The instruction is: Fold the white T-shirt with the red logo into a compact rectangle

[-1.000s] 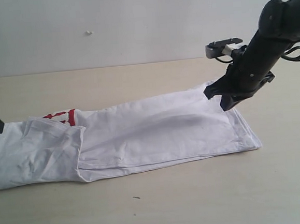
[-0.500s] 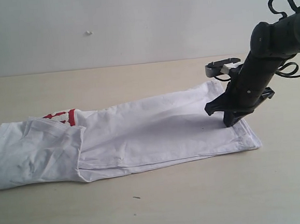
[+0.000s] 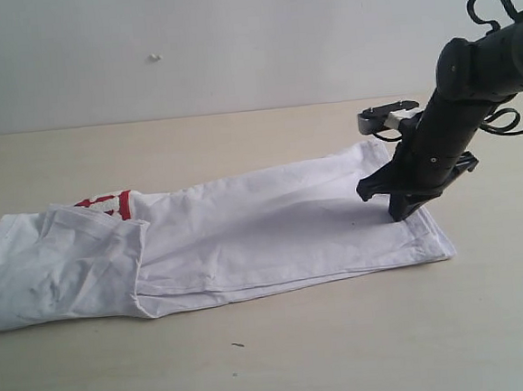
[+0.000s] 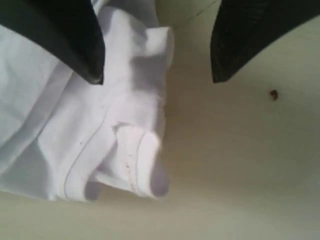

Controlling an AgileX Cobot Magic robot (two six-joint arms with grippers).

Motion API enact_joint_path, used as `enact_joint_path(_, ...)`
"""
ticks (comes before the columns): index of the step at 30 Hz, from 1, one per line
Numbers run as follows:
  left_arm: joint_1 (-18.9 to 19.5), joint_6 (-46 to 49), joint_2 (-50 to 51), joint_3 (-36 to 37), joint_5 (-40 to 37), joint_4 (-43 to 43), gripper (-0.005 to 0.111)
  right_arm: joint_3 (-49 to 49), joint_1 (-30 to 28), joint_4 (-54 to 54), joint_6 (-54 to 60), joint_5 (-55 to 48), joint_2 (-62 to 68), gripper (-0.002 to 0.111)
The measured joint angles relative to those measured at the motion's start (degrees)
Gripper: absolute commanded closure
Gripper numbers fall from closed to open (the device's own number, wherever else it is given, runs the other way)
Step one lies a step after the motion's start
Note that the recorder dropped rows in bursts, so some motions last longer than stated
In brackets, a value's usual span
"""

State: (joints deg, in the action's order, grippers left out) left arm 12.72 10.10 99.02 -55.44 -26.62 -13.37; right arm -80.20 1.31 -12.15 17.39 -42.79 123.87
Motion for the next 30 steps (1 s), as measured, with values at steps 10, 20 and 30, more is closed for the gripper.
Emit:
enact_joint_path(10, 1.88, 13.85, 14.26, -5.39, -1.33, -16.70, 0.048, 0.00, 0.00, 0.00, 0.86, 0.09, 0.01, 0.108)
enact_joint_path(20, 1.98, 14.33, 15.36, -6.79, -8.23, -18.33, 0.107, 0.00, 0.00, -0.10, 1.23, 0.60, 0.12, 0.108)
enact_joint_path(30, 0.50, 14.44, 6.04, -10.02, -15.48, -25.00, 0.107, -2.10, 0.00, -0.47, 1.23, -2.03, 0.71, 0.108)
